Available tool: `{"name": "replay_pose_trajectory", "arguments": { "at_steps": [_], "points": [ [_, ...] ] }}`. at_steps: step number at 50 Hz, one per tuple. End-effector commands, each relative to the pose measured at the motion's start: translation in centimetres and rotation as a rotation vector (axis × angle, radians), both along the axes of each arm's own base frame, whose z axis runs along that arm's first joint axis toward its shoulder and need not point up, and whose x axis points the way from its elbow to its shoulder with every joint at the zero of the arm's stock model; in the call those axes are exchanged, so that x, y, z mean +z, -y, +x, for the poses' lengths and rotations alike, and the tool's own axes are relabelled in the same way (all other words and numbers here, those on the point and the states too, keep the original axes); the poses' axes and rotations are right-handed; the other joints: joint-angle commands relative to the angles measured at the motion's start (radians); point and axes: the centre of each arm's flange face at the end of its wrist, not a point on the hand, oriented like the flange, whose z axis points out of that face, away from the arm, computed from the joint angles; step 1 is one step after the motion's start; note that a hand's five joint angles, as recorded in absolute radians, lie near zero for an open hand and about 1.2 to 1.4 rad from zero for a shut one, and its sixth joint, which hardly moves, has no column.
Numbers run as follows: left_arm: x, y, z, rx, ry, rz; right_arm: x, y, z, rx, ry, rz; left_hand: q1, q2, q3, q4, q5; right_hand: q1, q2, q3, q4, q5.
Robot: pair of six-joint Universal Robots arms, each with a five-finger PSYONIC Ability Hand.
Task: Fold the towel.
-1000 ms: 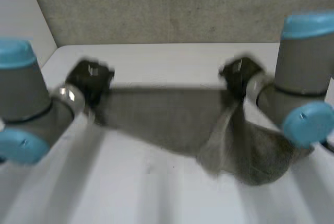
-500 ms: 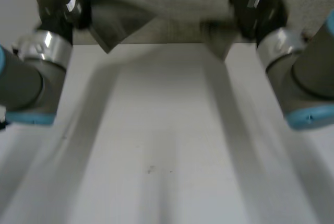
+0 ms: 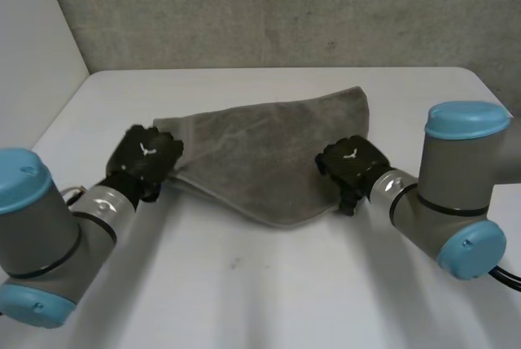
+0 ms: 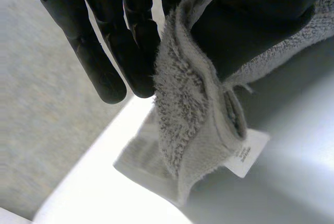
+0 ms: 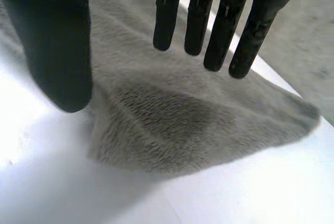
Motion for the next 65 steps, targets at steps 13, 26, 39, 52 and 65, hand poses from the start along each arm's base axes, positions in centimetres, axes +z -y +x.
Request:
{"name": "replay_pose_trajectory", "arguments": {
  "at_steps": [13,26,39,52,65],
  "points": [
    [13.4,-2.0,0.2,-0.024,-0.294,-0.174,2.0,-0.8,-6.0,-0.374,0.357,0.252,0.192,0.179,0.18,0.179,0.179,-0.105,-0.169,-0.166,-0.166,-0.17],
    [16.4,-2.6,-1.0,-0.07,-0.328,-0.219,-0.4,-4.2,-6.7,-0.377,0.309,0.36,0.192,0.179,0.18,0.179,0.179,-0.011,-0.075,-0.072,-0.072,-0.076],
    [13.7,-2.4,-1.0,-0.057,-0.302,-0.144,-1.0,-6.2,-4.5,-0.3,0.295,0.38,0.192,0.179,0.18,0.179,0.179,0.106,0.042,0.046,0.046,0.042],
    [13.8,-2.1,-0.7,-0.046,-0.306,-0.15,-2.5,-4.6,0.4,-0.293,0.478,0.309,0.192,0.179,0.18,0.179,0.179,-0.005,-0.069,-0.066,-0.066,-0.07],
    [14.5,-1.5,-0.1,-0.026,-0.367,-0.142,-3.9,-2.2,0.9,-0.398,0.482,0.196,0.192,0.179,0.18,0.179,0.179,0.535,0.471,0.474,0.475,0.471]
  ]
}}
